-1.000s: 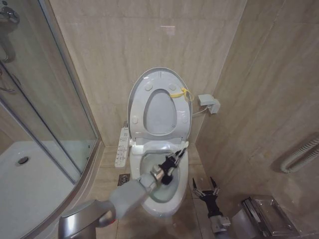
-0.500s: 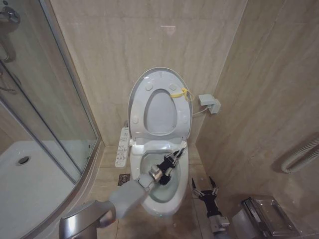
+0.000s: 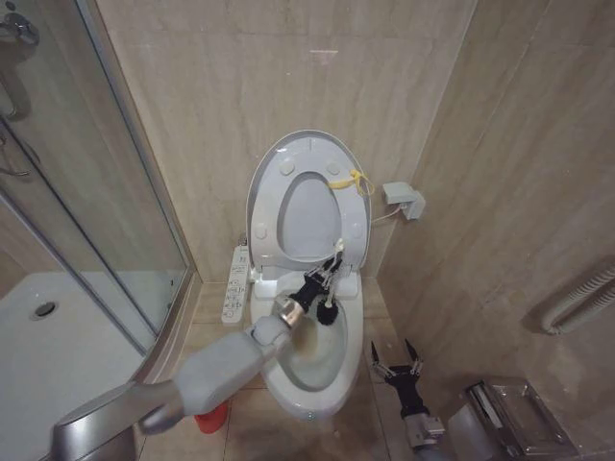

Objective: Open the toilet lid, clean the toilet bowl with a toilet brush, close the toilet lid, and flush.

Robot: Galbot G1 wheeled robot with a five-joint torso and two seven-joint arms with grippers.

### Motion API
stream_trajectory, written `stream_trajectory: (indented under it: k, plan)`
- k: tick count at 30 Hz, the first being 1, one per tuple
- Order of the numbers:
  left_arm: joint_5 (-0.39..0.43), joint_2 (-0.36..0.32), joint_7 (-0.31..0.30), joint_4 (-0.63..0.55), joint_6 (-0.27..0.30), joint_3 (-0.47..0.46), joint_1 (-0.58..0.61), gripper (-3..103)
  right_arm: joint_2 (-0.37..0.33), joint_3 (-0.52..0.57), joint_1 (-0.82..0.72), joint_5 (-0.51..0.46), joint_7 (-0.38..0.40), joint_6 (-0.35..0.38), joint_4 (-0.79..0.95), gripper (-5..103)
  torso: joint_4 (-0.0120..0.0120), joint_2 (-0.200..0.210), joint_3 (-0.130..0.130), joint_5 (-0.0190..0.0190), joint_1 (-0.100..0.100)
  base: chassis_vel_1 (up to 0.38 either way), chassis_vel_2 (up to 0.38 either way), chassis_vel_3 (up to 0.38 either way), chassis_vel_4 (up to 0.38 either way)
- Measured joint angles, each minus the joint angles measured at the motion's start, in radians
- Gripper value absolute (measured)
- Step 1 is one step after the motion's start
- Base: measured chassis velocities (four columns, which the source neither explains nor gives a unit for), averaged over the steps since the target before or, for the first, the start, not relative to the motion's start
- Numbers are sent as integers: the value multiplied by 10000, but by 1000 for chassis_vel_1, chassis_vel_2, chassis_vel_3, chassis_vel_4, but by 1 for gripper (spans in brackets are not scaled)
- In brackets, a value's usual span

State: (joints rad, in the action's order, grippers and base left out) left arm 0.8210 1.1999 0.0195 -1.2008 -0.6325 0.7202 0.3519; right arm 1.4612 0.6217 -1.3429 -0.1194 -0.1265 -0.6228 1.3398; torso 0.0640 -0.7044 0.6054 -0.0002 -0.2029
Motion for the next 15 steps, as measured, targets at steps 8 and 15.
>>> stream_trajectory:
  k: [8, 15]
  plan:
    - [31, -1449, -116, -1664, 180, -558, 896, 16, -46, -152, 188, 13, -4, -3, -274, 100, 4, 0, 0, 1, 0, 0, 0, 0, 0]
    - [-210, -3195, -106, -3365, 359, -1717, 2481, 16, -178, -248, 257, 29, -13, -7, -358, 100, 0, -1, -1, -2, 0, 0, 0, 0, 0]
